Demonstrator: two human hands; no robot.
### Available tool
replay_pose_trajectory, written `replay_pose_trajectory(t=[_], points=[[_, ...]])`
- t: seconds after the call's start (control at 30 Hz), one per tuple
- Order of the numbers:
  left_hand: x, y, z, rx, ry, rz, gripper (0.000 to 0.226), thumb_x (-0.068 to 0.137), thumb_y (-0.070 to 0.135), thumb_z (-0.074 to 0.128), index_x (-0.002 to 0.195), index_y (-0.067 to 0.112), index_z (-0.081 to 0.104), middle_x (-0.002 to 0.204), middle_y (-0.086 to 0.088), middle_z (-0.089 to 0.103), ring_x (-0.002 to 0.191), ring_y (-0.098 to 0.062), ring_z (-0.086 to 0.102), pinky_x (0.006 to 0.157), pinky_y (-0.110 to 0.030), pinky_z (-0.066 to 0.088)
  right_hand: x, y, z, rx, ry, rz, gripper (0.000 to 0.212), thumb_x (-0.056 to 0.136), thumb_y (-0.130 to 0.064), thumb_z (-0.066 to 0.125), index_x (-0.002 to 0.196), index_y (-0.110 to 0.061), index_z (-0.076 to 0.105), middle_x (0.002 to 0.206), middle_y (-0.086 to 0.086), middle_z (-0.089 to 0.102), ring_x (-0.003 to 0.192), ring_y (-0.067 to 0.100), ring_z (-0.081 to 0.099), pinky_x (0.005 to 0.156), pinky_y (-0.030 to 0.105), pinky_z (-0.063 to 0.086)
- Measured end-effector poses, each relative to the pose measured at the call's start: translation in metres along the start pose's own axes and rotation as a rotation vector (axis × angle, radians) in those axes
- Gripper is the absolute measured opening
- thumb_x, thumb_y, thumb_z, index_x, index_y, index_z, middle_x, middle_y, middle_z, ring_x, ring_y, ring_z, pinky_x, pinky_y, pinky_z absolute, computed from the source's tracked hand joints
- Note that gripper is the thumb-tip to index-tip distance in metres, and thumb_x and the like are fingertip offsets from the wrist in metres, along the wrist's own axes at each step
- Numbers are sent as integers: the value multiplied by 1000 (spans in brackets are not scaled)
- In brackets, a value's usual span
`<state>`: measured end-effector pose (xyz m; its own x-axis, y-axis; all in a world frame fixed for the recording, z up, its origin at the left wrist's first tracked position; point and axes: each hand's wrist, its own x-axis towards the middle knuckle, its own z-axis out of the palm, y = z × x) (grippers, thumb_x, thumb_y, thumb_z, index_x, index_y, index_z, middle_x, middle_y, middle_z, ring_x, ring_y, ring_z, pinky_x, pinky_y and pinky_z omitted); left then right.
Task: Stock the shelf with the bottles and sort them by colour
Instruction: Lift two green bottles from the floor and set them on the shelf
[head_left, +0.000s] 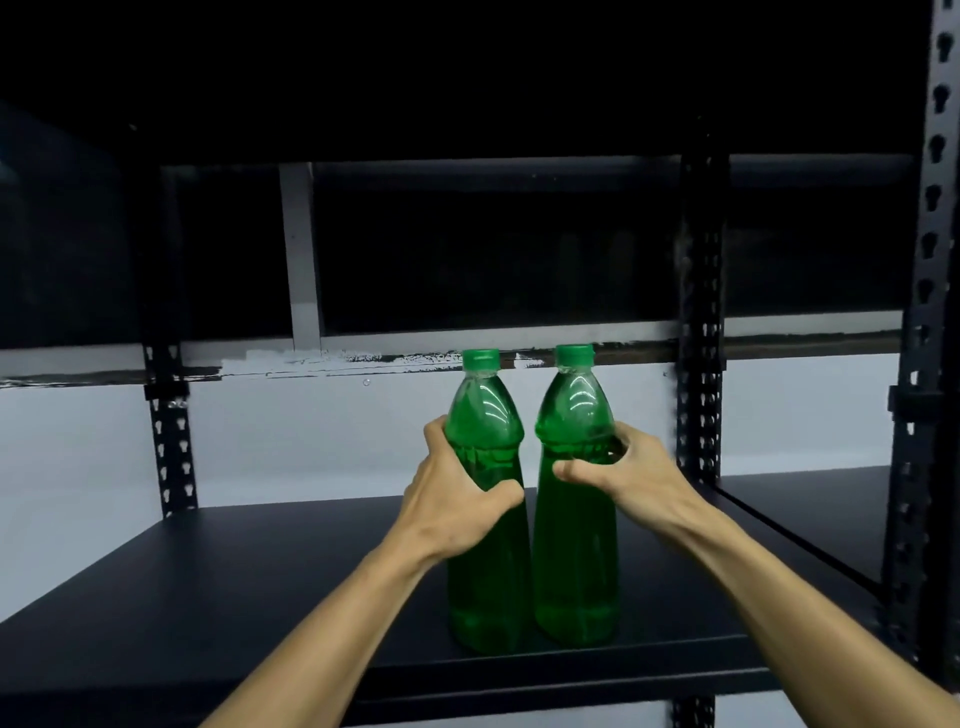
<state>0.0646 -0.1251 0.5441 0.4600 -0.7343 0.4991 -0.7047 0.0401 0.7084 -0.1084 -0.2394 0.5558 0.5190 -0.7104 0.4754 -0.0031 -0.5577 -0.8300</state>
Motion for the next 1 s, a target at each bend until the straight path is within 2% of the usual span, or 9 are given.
replay_pose_trajectory(t=[0.1, 0.17, 0.27, 0.37, 0.5, 0.67, 0.77, 0.9, 1.0], points=[[3, -4, 0, -31, -53, 32, 84, 67, 41, 74, 130, 34, 19, 111, 12, 55, 99, -5, 58, 87, -33, 53, 0, 2, -3, -28, -55, 11, 46, 74, -29, 81, 115, -24, 61, 105, -7, 69, 92, -2, 64, 67, 6, 47], [0, -10, -3, -51, -103, 33, 94, 73, 44, 78, 141, 31, 13, 125, 12, 50, 109, -3, 54, 92, -26, 46, -6, 6, -3, -15, -64, 29, 66, 71, -39, 82, 128, -28, 52, 118, -8, 64, 104, 0, 60, 74, 9, 46], [-16, -22, -4, -25, -105, -26, 122, 58, 74, 76, 148, 36, 3, 139, 12, 38, 125, -10, 46, 105, -34, 40, -23, 21, 4, -37, 17, 36, 107, 54, -60, 82, 145, -31, 33, 136, -10, 48, 124, 6, 47, 98, 23, 39], [-39, -31, 3, 51, -5, -85, 125, 44, 87, 69, 145, 30, 21, 136, 14, 38, 120, -7, 47, 100, -31, 44, -43, 37, 22, -155, 109, 50, 127, 41, -72, 80, 147, -27, 27, 139, -8, 33, 132, 8, 35, 108, 29, 34], [-45, -38, 14, -25, 39, -100, 95, 54, 70, 80, 131, 35, 37, 126, 15, 46, 112, -2, 49, 86, -19, 43, -52, 49, 36, -160, 144, 68, 108, 52, -59, 86, 142, -30, 34, 124, -8, 36, 117, 5, 40, 100, 23, 36], [-41, -52, 12, -234, -15, -137, 95, 64, 45, 88, 137, 28, 31, 120, 14, 53, 109, 3, 52, 76, -11, 41, -52, 60, 27, -47, 120, 48, 87, 62, -42, 87, 133, -35, 38, 121, -18, 49, 113, 2, 48, 97, 22, 37], [-38, -65, 15, -362, -24, -157, 81, 60, 41, 89, 126, 23, 45, 120, 10, 59, 113, -2, 56, 84, -14, 46, -53, 72, 22, 70, 120, 71, 73, 67, -33, 84, 128, -26, 44, 119, -18, 55, 110, -5, 52, 97, 19, 41], [-36, -74, 15, -419, -107, -159, 60, 68, 34, 85, 119, 27, 54, 124, 9, 62, 120, -6, 55, 101, -25, 44, -50, 72, 10, 112, -14, 60, 53, 81, -22, 74, 125, -30, 46, 119, -24, 53, 103, -21, 50, 81, -1, 39], [-37, -72, 10, -390, -166, -152, 55, 75, 32, 81, 123, 28, 53, 127, 13, 61, 124, -3, 52, 110, -33, 39, -49, 70, 2, 17, -151, 49, 46, 91, -24, 65, 127, -46, 47, 123, -31, 53, 117, -15, 46, 96, 9, 36]])
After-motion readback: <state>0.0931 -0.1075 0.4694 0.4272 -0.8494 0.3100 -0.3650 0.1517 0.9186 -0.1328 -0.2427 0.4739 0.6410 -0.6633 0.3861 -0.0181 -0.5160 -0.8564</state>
